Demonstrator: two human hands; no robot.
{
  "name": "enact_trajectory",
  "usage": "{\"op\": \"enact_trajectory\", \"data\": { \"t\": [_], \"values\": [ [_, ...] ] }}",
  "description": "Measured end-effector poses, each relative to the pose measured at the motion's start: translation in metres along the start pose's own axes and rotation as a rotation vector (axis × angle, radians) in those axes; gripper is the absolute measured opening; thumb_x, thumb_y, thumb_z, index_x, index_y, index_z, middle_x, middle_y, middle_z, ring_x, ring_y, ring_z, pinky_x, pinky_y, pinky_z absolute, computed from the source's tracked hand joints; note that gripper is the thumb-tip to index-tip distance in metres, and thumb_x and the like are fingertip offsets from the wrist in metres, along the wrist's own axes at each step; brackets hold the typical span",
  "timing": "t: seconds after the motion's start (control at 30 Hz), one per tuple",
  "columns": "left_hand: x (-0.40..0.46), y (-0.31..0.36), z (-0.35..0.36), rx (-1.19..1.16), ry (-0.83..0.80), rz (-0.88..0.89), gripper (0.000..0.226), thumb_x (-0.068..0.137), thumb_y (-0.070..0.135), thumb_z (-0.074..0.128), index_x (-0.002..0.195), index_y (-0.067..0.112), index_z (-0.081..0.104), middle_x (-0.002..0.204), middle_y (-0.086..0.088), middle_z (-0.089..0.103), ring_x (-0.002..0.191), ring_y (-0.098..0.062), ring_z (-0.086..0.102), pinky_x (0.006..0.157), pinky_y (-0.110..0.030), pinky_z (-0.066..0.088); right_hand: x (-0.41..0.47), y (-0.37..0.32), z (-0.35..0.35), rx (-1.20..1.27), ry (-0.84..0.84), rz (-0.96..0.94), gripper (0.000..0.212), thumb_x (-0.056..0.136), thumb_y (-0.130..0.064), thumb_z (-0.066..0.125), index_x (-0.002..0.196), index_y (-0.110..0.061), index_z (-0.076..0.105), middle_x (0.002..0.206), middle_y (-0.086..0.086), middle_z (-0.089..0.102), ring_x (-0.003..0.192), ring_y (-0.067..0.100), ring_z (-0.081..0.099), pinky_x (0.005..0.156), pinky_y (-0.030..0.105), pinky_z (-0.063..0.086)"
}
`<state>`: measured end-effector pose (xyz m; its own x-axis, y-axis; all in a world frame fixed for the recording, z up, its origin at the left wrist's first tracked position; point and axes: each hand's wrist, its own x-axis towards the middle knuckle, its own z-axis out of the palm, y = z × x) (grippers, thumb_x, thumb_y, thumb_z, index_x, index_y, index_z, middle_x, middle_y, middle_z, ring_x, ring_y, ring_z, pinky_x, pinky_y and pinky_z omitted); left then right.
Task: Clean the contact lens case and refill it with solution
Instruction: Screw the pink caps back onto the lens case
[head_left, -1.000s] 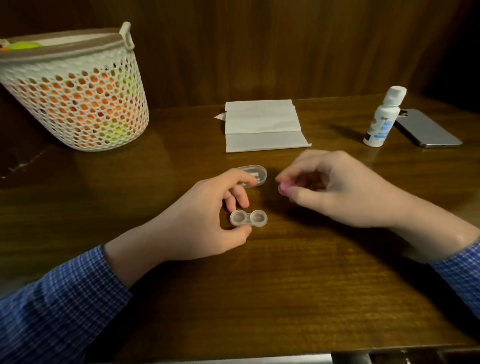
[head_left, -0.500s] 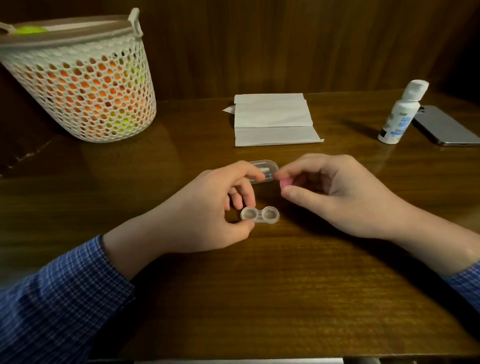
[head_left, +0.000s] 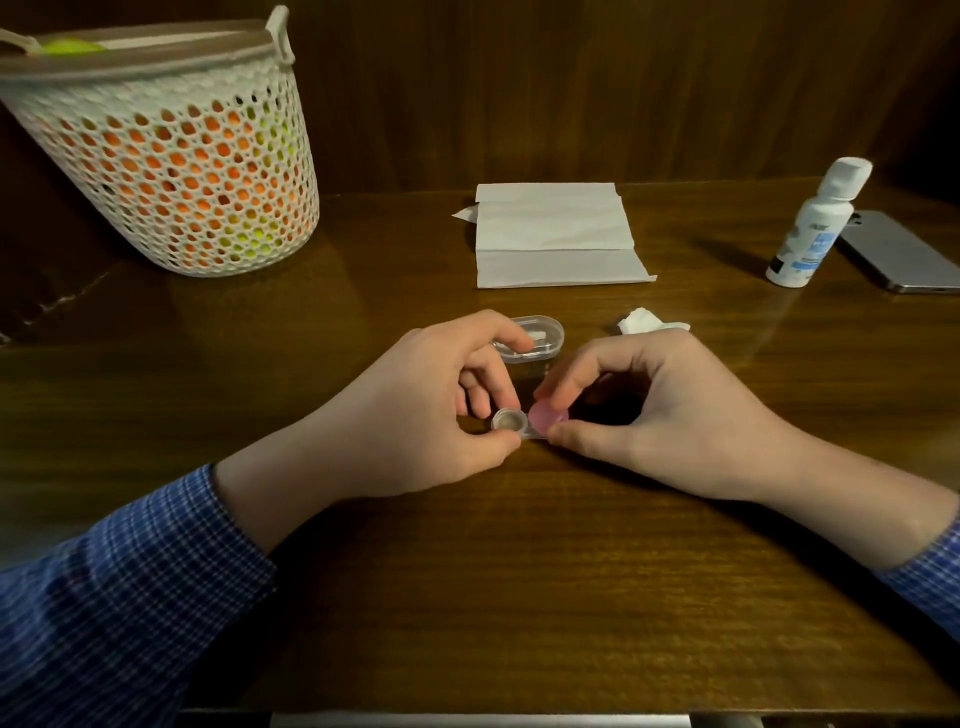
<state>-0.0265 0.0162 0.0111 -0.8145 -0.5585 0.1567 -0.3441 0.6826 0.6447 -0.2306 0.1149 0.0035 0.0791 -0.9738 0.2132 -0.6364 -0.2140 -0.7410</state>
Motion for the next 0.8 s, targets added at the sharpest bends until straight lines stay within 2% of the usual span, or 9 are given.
{"op": "enact_trajectory", "data": {
  "t": [0.17,0.37,0.53,0.8],
  "values": [
    [-0.0009,-0.0001,0.0001,-0.021,-0.003,-0.008,0.064,0.081,0.020,0.086,0.137,0.024,0.056,0.092,0.012,0.075,0.087,-0.010,0.070,0.071,-0.021,0.058,0.0007,-0.0014,-0.0015,-0.023,-0.029,0.010,0.012,0.079,-0.026,0.084,0.088,-0.034,0.079,0.097,-0.018,0.077,0.099,-0.002,0.070,0.091,0.021,0.056],
    [-0.0005,0.0001,-0.0001,-0.022,-0.007,-0.020,0.063,0.080,0.021,0.086,0.136,0.025,0.057,0.092,0.013,0.075,0.086,-0.008,0.069,0.071,-0.022,0.058,0.0011,-0.0007,-0.0038,-0.026,-0.046,0.013,0.009,0.079,-0.023,0.085,0.087,-0.026,0.080,0.098,-0.015,0.077,0.100,0.002,0.071,0.091,0.024,0.056],
    [-0.0004,0.0009,-0.0008,-0.023,-0.014,-0.028,0.063,0.080,0.020,0.087,0.135,0.024,0.057,0.091,0.013,0.074,0.085,-0.008,0.069,0.069,-0.020,0.057,0.0011,-0.0004,-0.0050,-0.017,-0.048,-0.001,0.008,0.078,-0.024,0.085,0.084,-0.024,0.080,0.096,-0.013,0.078,0.098,0.002,0.071,0.089,0.020,0.056],
    [0.0001,0.0020,-0.0015,-0.034,-0.020,-0.064,0.061,0.079,0.019,0.088,0.133,0.023,0.059,0.093,0.010,0.076,0.086,-0.008,0.072,0.074,-0.024,0.060,0.0011,-0.0011,-0.0074,-0.018,-0.073,-0.009,0.007,0.079,-0.025,0.084,0.083,-0.028,0.080,0.094,-0.014,0.078,0.096,0.004,0.072,0.086,0.023,0.058]
  ]
}}
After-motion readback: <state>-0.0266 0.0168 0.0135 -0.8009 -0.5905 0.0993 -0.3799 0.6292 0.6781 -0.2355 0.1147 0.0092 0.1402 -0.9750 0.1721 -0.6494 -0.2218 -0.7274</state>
